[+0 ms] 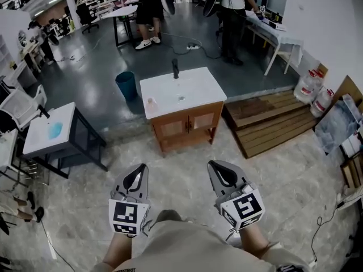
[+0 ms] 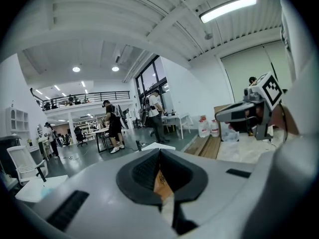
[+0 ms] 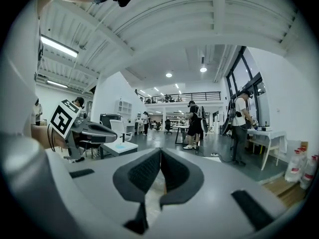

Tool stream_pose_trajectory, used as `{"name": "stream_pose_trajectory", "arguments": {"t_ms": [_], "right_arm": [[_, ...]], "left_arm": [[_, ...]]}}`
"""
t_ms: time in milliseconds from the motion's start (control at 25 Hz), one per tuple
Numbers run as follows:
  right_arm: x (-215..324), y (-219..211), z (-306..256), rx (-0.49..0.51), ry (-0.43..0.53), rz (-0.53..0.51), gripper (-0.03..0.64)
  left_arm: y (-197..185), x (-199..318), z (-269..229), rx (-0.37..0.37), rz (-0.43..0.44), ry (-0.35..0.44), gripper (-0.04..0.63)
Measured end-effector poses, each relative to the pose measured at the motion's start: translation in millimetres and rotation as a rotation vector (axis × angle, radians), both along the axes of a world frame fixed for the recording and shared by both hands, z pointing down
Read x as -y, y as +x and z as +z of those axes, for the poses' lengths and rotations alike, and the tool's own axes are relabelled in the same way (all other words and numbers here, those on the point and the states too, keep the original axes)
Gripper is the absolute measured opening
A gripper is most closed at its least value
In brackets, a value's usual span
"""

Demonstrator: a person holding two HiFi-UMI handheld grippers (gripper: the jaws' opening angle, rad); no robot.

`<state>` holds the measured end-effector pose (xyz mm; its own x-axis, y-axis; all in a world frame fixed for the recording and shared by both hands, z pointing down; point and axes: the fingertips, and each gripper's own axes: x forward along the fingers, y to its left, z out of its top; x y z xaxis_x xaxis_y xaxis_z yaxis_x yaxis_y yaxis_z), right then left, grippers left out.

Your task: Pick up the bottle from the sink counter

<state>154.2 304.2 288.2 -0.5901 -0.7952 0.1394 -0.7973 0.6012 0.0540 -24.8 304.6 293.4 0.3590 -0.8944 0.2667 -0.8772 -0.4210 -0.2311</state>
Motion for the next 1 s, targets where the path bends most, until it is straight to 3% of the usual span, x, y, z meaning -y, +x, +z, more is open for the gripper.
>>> {"name": "stream_pose_trajectory", "arguments": {"t_ms": [320,1000], "right_arm": [[28.3,18.1,8.9,0.001,0.007,0.025,-0.003],[140.7,-27.9,48.7,-0.023,-0.060,-0.009,-0.003]], "left_arm": [[14.0,30.8,13.5,0.033,0.007,0.017,0.006],[-15.2,141.6,32.6,-0.037,0.015,0.019,0.006]]}}
